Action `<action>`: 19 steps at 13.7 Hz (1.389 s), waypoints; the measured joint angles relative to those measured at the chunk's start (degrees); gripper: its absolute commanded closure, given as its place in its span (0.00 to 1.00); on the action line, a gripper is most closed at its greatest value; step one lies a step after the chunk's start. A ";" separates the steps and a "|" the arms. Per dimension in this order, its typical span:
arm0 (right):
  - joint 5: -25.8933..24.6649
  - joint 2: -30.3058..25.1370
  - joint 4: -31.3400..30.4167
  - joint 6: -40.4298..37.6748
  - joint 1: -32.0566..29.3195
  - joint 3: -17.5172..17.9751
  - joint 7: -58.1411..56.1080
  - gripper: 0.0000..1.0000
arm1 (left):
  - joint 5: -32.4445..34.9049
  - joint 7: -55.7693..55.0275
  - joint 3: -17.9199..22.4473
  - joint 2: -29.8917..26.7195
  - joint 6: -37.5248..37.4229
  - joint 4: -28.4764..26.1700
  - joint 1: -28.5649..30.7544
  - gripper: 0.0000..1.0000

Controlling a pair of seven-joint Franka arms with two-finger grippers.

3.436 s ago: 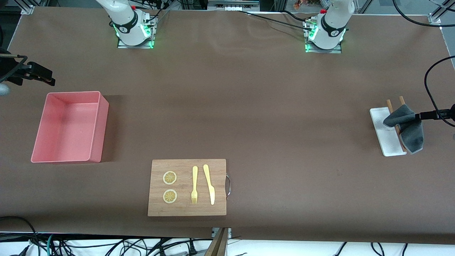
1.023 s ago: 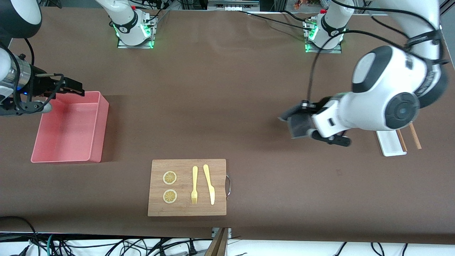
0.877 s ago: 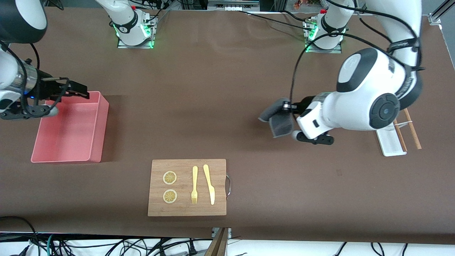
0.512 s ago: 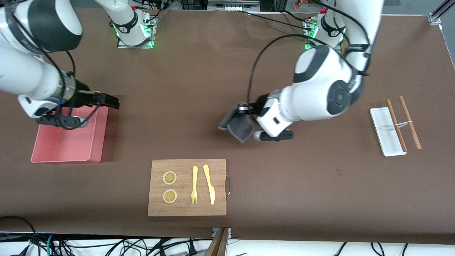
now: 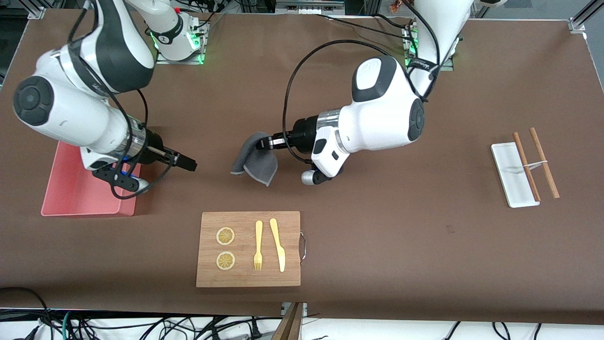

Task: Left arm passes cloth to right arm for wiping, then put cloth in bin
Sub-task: 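Carry the cloth to mid-table with the left gripper while the right gripper approaches, then close the right gripper on the cloth held by the left gripper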

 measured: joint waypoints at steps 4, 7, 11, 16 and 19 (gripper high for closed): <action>3.95 1.75 0.04 5.99 1.90 0.01 5.97 0.00 | -4.79 -0.54 0.00 1.43 7.24 0.05 -3.60 1.00; 6.73 2.02 0.07 6.57 1.97 -0.09 6.87 0.00 | -5.08 -0.82 0.05 1.84 8.49 0.23 -4.09 1.00; 6.92 2.07 0.16 6.73 2.27 -0.22 7.98 0.00 | -5.08 -1.12 0.27 1.84 8.50 0.61 -4.02 1.00; 6.94 2.33 0.34 7.28 2.19 -0.50 8.01 0.00 | -5.08 -1.16 0.33 1.84 8.53 0.67 -3.91 1.00; 8.74 3.26 3.65 7.84 1.93 -0.92 8.01 0.00 | -5.08 -1.16 0.33 1.84 8.54 0.70 -3.91 1.00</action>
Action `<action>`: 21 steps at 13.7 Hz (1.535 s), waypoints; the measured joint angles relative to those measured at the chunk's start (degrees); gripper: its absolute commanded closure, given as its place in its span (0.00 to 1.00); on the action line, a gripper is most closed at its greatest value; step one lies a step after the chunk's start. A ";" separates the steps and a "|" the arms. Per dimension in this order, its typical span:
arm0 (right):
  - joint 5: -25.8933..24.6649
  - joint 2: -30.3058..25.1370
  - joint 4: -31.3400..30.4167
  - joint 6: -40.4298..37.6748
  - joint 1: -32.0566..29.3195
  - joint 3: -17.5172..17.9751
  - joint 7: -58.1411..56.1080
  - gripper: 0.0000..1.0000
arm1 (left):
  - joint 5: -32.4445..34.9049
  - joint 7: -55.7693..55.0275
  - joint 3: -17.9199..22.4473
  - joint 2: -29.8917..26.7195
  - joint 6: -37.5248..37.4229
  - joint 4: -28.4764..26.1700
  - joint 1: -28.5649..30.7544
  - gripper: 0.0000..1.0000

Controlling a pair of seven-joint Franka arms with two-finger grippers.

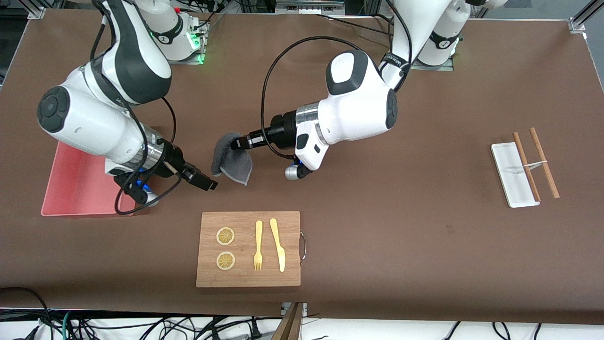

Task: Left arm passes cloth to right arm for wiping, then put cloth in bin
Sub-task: 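Close the right gripper on the cloth held by the left gripper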

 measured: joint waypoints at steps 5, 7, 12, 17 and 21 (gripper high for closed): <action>1.39 1.17 1.78 -0.11 0.26 0.16 0.14 0.00 | 0.00 -0.52 -0.02 -0.01 0.00 0.41 -0.08 1.00; 1.39 1.71 1.78 -0.12 0.78 0.28 0.34 0.00 | 0.00 -0.75 -0.02 -0.01 0.00 0.48 -0.08 1.00; 1.39 2.59 1.83 -5.87 1.07 0.28 0.14 0.00 | 0.00 -1.18 0.01 -0.01 0.01 0.48 0.02 1.00; 1.38 2.60 2.41 -14.70 0.79 0.06 -0.23 0.00 | 0.00 -1.24 0.01 -0.01 0.01 0.48 0.02 1.00; 1.38 2.60 3.17 -19.20 -0.25 -0.09 -0.31 0.00 | 0.00 -1.26 0.05 -0.01 0.03 0.48 0.09 1.00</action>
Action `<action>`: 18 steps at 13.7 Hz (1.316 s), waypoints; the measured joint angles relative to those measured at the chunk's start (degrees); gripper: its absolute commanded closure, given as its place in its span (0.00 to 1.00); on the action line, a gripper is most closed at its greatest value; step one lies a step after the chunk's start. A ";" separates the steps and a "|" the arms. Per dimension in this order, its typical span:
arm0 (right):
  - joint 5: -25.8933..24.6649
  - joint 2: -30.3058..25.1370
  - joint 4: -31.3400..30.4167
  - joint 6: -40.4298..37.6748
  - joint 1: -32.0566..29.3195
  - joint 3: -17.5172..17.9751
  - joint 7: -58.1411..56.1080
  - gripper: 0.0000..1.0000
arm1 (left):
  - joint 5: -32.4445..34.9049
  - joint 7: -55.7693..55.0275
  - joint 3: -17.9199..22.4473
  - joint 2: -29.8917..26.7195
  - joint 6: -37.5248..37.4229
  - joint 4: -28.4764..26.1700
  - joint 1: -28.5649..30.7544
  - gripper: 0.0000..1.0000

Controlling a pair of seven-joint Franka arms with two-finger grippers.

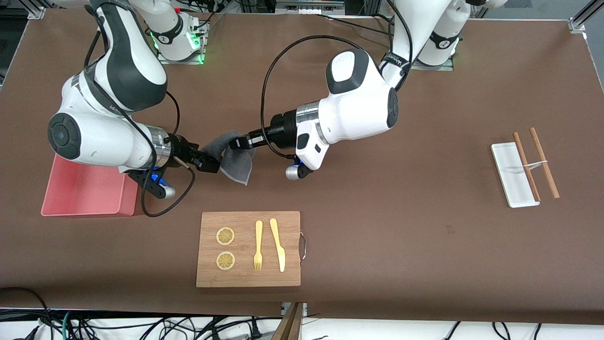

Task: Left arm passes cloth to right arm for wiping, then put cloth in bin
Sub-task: 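Close the right gripper on the cloth held by the left gripper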

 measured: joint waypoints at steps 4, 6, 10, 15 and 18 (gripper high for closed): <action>0.00 0.00 0.29 -3.26 -0.25 -0.03 -0.05 0.00 | 0.00 -0.02 0.08 0.00 0.01 0.00 0.15 0.87; 0.00 -0.01 0.64 -4.68 -0.36 -0.10 -0.05 0.00 | -0.01 -0.05 0.15 0.00 0.01 0.00 0.21 0.87; 1.75 -0.08 2.49 -7.51 -0.91 -0.12 -0.04 0.00 | -0.01 -0.07 0.18 0.00 0.01 0.00 0.23 0.86; 2.41 -0.01 2.53 -7.94 -0.96 -0.12 0.05 0.00 | -0.02 -0.08 0.22 0.00 0.01 0.00 0.25 0.88; 2.91 0.60 2.53 -7.91 -1.35 -0.18 0.11 0.00 | -0.02 -0.08 0.23 0.00 0.01 0.00 0.26 0.92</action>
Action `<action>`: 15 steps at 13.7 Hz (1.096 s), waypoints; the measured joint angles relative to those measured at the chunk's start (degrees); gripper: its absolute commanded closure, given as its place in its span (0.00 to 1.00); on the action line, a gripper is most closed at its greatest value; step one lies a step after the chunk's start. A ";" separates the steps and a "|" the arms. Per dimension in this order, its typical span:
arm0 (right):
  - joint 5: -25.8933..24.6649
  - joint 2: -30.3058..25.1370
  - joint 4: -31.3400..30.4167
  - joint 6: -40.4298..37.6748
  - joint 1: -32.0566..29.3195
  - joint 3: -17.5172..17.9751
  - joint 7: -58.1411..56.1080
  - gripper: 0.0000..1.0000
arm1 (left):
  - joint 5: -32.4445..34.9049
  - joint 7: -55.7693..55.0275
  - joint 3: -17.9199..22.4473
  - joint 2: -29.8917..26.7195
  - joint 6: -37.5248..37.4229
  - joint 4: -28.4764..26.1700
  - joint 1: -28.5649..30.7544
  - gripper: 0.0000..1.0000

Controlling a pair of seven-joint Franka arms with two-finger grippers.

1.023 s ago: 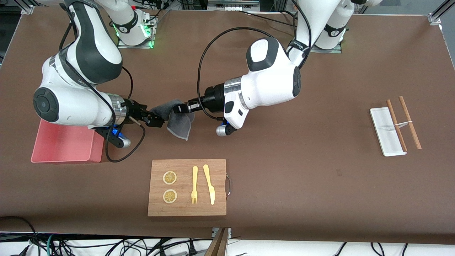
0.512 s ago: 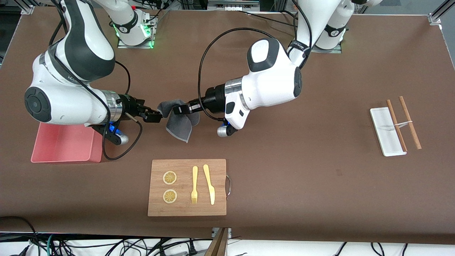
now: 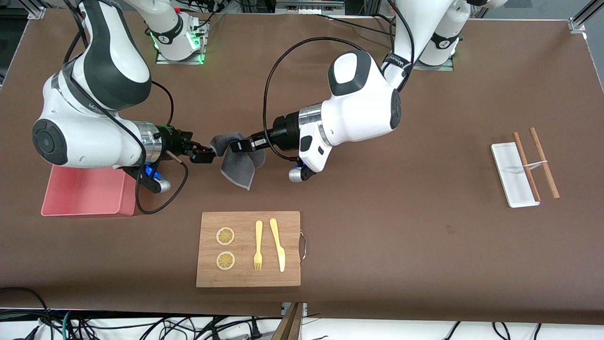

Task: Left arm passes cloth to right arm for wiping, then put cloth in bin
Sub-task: 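Close the right gripper on the cloth held by the left gripper, then hold the cloth with both grippers, tightening the right gripper's grasp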

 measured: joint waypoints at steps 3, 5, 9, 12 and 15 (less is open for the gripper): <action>1.67 0.57 0.00 0.46 -0.12 0.00 0.99 0.00 | 0.00 -0.01 0.08 0.00 0.00 0.00 0.13 0.92; 4.92 0.64 -0.03 1.39 -0.24 -0.04 2.16 0.00 | 0.00 -0.01 0.09 0.00 0.00 0.00 0.22 0.92; 9.54 0.72 -0.26 2.33 -2.11 -0.15 3.67 0.00 | 0.00 -0.01 0.09 0.00 0.00 0.00 0.25 0.92; 12.46 1.12 -1.44 4.23 -3.05 -0.17 3.87 0.00 | 0.00 -0.01 0.09 0.00 0.00 0.00 0.25 0.92; 14.15 1.48 -2.43 6.15 -3.14 -0.13 4.58 0.00 | 0.00 -0.01 0.09 0.00 0.00 0.00 0.26 0.92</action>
